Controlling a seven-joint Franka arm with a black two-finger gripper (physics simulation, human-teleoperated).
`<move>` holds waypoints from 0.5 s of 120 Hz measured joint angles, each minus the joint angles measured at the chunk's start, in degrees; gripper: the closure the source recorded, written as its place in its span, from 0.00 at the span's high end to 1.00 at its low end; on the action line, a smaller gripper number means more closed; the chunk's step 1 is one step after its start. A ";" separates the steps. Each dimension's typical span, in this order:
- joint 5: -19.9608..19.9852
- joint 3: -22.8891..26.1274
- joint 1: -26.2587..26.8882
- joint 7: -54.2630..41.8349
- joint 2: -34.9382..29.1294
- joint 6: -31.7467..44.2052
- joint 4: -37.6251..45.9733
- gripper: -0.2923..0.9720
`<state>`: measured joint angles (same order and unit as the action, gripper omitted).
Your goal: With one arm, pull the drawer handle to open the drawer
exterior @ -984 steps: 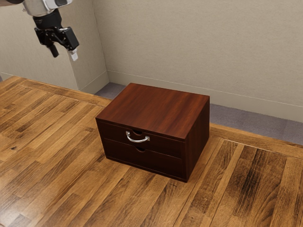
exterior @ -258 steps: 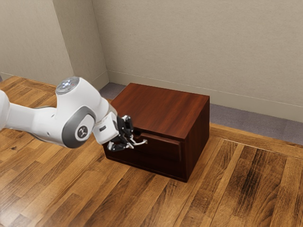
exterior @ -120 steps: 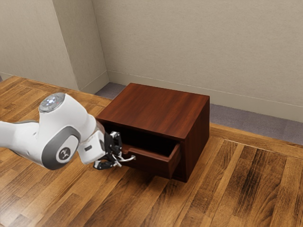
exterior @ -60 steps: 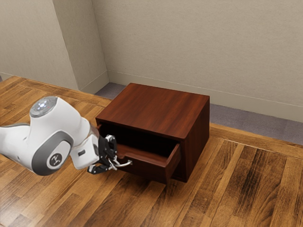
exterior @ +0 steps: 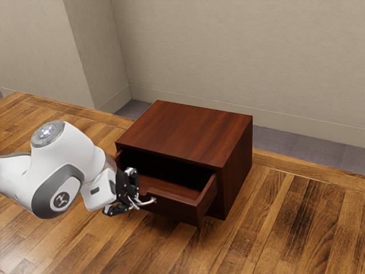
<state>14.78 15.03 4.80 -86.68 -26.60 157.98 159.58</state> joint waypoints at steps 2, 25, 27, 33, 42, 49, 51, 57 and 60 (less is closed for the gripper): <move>0.01 0.00 0.08 0.03 -0.13 -0.05 0.09 0.18; 0.06 0.01 0.86 0.28 -1.29 -0.62 0.91 0.19; 0.06 0.00 0.88 0.30 -1.37 -0.65 0.96 0.19; 0.08 0.00 0.93 0.36 -1.78 -0.75 1.22 0.19; 0.08 0.01 1.10 0.47 -2.57 -1.02 1.62 0.19; 0.09 0.01 1.22 0.56 -3.02 -1.20 1.91 0.19; 0.09 0.00 1.24 0.58 -3.11 -1.24 1.99 0.19; 0.10 0.00 1.27 0.65 -3.50 -1.35 2.24 0.19; 0.10 0.01 1.28 0.68 -3.71 -1.42 2.37 0.18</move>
<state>14.88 15.03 6.07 -86.00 -30.31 156.56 161.95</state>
